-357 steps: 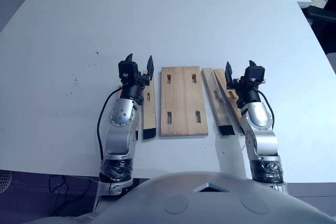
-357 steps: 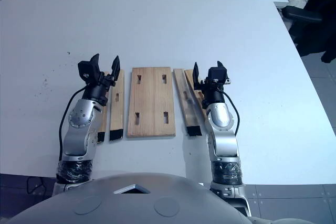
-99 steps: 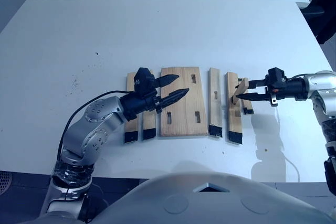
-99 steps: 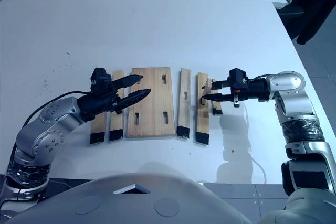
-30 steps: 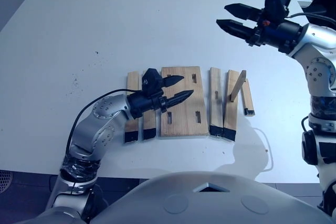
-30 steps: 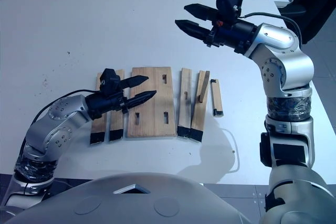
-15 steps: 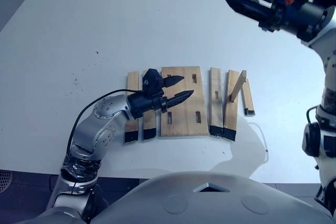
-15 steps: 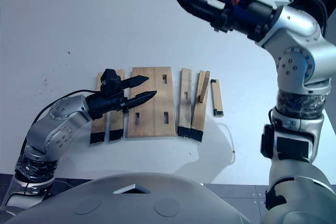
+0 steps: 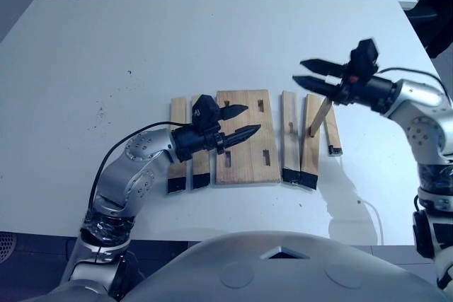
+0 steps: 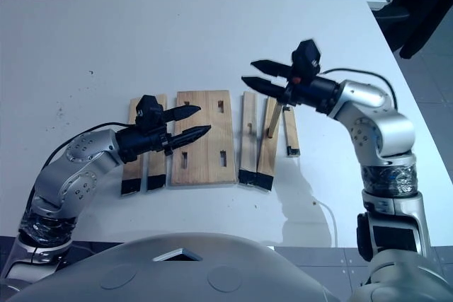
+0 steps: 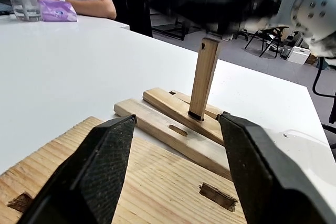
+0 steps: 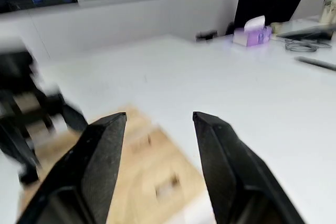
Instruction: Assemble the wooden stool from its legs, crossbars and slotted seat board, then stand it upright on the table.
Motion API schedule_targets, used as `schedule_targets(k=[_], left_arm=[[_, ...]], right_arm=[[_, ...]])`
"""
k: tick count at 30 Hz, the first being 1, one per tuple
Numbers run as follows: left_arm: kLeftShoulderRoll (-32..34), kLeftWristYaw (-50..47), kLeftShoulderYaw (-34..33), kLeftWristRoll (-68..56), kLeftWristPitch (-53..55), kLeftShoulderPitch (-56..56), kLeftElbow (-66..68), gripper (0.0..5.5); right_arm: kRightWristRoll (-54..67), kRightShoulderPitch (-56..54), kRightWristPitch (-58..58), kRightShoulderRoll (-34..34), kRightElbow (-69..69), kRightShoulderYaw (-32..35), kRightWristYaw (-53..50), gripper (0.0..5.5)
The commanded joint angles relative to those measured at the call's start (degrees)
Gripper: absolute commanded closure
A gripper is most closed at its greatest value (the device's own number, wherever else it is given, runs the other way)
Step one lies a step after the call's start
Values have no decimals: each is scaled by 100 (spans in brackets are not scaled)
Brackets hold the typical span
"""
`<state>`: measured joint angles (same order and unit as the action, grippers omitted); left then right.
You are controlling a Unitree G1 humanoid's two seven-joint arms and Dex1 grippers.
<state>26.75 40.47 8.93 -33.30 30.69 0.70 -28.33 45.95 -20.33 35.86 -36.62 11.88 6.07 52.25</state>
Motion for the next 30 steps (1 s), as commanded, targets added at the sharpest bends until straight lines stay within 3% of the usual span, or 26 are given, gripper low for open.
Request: schedule_targets(k=[1, 4, 7, 10, 14, 23, 30], left_arm=[[-52, -97, 36, 93, -21, 71, -42, 257], [-65, -117, 35, 109, -47, 90, -43, 257], [-74, -106, 30, 141, -67, 100, -34, 257], [-64, -91, 31, 158, -77, 128, -38, 257], [-89, -99, 86, 201, -89, 163, -37, 257], [-136, -138, 111, 275, -131, 295, -96, 257], [-196, -243, 164, 367, -208, 476, -177, 257]], right_arm=[[1827, -306, 950, -199, 878, 679, -4, 317], [1968, 510, 1199, -565, 1678, 418, 463, 317], [67, 1862, 94, -1205, 1873, -637, 1214, 317], [-1484, 2445, -1145, -1435, 1063, -1335, 1443, 317], [-2752, 2428, -2363, -1243, -186, -1947, 1446, 317], [-3179, 2051, -3353, -1439, -1423, -1780, 1919, 317], [-2948, 1969, -3435, -1592, -1002, -1361, 2050, 317]])
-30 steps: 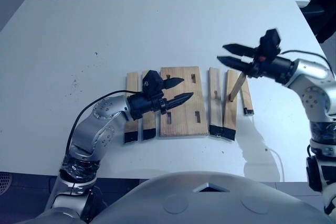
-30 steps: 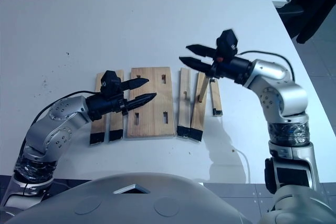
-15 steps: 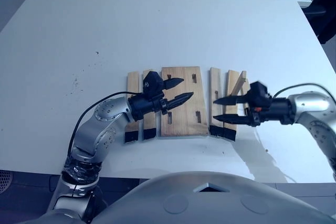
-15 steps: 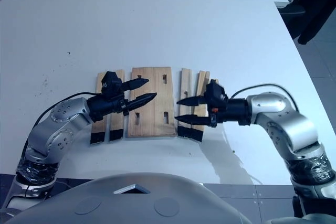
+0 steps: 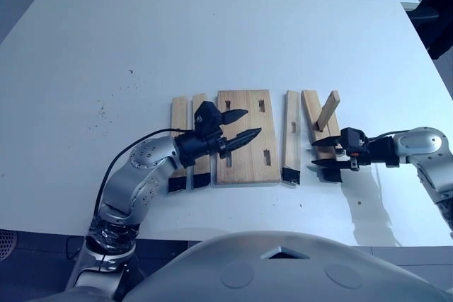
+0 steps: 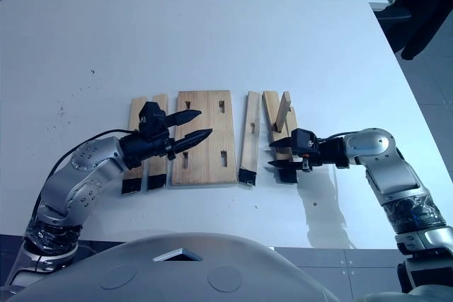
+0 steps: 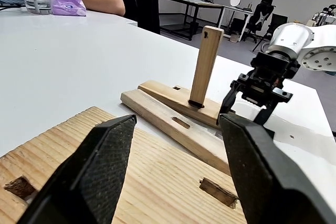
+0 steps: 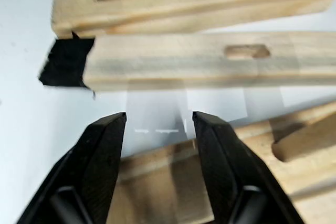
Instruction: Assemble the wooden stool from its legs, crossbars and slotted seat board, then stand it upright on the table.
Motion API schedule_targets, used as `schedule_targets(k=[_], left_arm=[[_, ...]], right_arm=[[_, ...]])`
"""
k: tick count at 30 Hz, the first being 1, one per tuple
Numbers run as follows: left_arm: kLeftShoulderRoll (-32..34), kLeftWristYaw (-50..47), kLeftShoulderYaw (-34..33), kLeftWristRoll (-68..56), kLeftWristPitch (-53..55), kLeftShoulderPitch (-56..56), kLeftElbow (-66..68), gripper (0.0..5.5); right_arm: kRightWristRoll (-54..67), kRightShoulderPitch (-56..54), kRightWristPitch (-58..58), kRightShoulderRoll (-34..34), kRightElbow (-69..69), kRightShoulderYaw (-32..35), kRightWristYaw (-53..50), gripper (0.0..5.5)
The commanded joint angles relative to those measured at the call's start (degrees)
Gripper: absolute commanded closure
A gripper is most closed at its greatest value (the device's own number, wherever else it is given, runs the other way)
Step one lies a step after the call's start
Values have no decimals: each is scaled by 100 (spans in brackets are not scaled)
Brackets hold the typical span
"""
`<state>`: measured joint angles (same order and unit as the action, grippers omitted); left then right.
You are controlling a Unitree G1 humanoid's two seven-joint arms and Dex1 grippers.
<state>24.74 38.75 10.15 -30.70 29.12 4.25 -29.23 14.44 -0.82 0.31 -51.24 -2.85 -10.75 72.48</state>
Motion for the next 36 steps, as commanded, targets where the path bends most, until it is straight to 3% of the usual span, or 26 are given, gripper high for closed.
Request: schedule_targets(k=[1, 5, 9, 12, 16, 22, 36], left_arm=[[1, -89, 50, 121, -62, 152, -107, 257], [-8, -273, -40, 169, -105, 406, -276, 257], [-45, -536, -204, 176, -181, 880, -511, 257], [-113, -682, -150, 192, -150, 1019, -633, 257], [-144, -748, -74, 234, -118, 916, -581, 257], [-126, -783, -242, 122, -12, 730, -511, 257], [-71, -741, -150, 113, 62, 735, -550, 257]], right_arm=[[416, 128, 318, -176, 779, 493, -15, 317], [831, 1270, 1966, -421, 2515, 1687, -1034, 317], [845, 2660, 3715, 505, 4095, 2651, -2867, 280], [1337, 2956, 5255, 1544, 4988, 2874, -4172, 235], [1373, 2831, 6224, 2437, 5422, 2594, -5214, 235], [1173, 2933, 6495, 2888, 5560, 2203, -5919, 235], [458, 3297, 5198, 2857, 4650, 1603, -5922, 235]])
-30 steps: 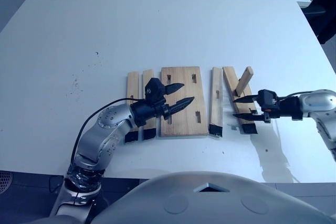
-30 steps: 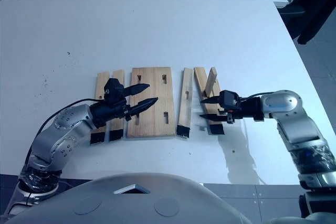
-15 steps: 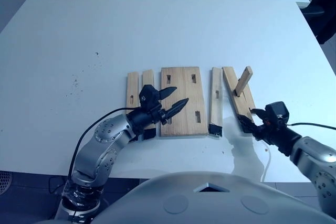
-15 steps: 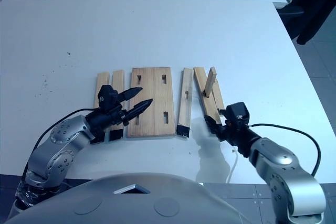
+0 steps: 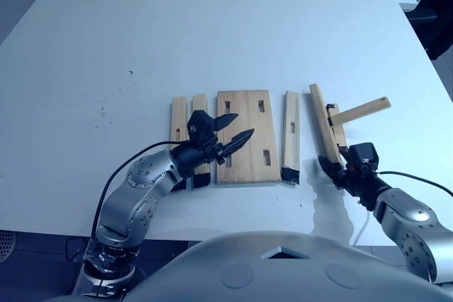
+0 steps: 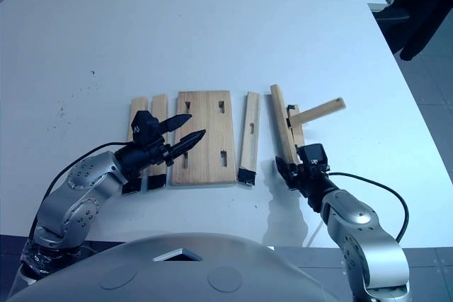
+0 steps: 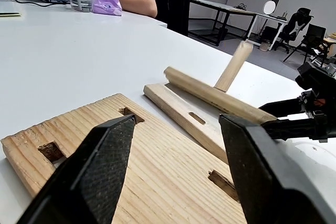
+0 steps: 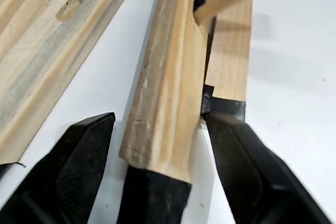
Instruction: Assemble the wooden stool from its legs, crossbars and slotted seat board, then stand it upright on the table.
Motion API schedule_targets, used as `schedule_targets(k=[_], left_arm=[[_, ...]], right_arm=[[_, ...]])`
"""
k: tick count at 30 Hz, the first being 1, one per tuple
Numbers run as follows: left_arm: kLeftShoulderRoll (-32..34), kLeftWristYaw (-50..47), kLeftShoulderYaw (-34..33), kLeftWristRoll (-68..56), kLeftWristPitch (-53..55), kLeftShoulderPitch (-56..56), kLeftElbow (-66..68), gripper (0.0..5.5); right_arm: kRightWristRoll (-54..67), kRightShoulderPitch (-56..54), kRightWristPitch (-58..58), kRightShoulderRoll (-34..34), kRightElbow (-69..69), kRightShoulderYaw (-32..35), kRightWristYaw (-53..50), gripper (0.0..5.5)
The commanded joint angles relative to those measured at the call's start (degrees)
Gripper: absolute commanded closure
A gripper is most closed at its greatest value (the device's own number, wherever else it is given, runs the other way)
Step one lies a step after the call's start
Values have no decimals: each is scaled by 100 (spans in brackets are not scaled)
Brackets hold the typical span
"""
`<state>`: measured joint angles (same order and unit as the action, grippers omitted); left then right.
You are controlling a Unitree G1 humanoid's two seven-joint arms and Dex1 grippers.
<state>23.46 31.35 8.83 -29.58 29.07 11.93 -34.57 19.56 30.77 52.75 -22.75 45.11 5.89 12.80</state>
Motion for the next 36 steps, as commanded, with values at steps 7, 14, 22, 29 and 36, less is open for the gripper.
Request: schedule_targets(k=[7, 14, 22, 29, 36], left_arm=[[-34, -85, 40, 48, 38, -14, -2, 257], [-45, -44, 48, 69, 29, -87, 63, 257], [-214, -219, -162, -30, 30, -193, 131, 257], [-610, -689, -794, -769, 445, -603, 221, 257], [-896, -1649, -1596, -4190, 1409, -1738, 20, 161]], right_arm=[[-204, -172, -409, -6, -559, -76, 63, 235], [-549, -300, -1028, 119, -1031, -153, -68, 342], [-844, -439, -1436, -10, -906, -215, 53, 443], [-1258, -1093, -2599, -169, -669, -244, 243, 443], [-1865, -2113, -4560, -477, -922, -487, 663, 443]])
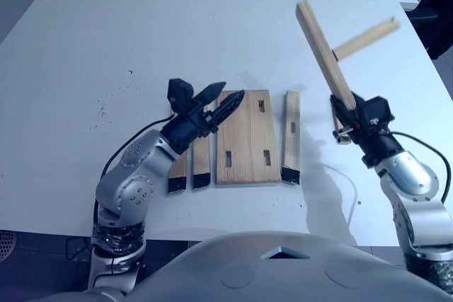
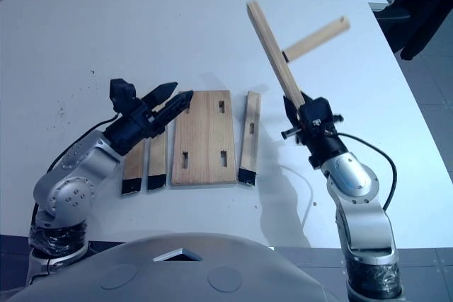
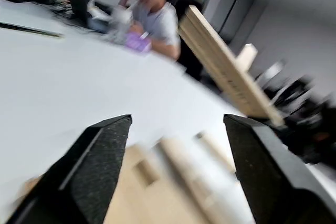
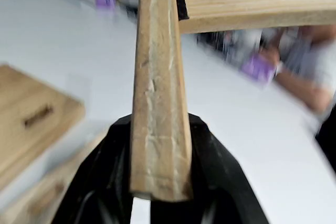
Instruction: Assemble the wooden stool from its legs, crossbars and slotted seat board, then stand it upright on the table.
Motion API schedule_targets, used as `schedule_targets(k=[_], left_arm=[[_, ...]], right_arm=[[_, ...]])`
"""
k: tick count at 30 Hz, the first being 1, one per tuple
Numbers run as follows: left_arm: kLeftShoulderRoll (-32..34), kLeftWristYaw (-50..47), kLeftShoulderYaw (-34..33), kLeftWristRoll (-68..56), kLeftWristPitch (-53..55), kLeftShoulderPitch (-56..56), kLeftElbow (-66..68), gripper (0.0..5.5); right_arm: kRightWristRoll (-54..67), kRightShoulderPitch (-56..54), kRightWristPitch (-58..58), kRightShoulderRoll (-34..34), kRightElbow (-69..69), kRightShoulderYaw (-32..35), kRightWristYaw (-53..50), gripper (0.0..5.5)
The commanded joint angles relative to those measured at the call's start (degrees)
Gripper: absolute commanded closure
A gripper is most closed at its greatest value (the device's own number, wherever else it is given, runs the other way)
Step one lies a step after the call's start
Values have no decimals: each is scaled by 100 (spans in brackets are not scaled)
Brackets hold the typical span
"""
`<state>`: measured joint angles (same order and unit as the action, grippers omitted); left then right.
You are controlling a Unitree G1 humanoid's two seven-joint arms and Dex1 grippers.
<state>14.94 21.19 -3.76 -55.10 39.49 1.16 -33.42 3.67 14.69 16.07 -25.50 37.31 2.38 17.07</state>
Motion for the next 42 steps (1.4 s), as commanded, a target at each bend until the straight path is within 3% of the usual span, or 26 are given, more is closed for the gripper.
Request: schedule_targets(k=[1, 4, 8, 30, 42], left_arm=[[-19, -787, -392, -2156, 384, -834, -71, 158], [90, -1141, -470, -3286, 318, -1257, 32, 158], [298, -1444, -436, -3759, 286, -1540, 211, 158], [557, -1224, -58, -3015, 121, -1581, 30, 158], [664, -775, 3, -2973, 122, -1334, -136, 336]], right_arm=[[-361, -618, -1114, -237, -203, -177, 287, 443], [-540, -1001, -1683, -313, -385, -232, 398, 443], [-558, -1402, -2109, -284, -480, -300, 522, 443], [-718, -1420, -2566, -356, -304, -904, 1192, 443], [-760, -1393, -2681, -495, -447, -884, 1332, 443]])
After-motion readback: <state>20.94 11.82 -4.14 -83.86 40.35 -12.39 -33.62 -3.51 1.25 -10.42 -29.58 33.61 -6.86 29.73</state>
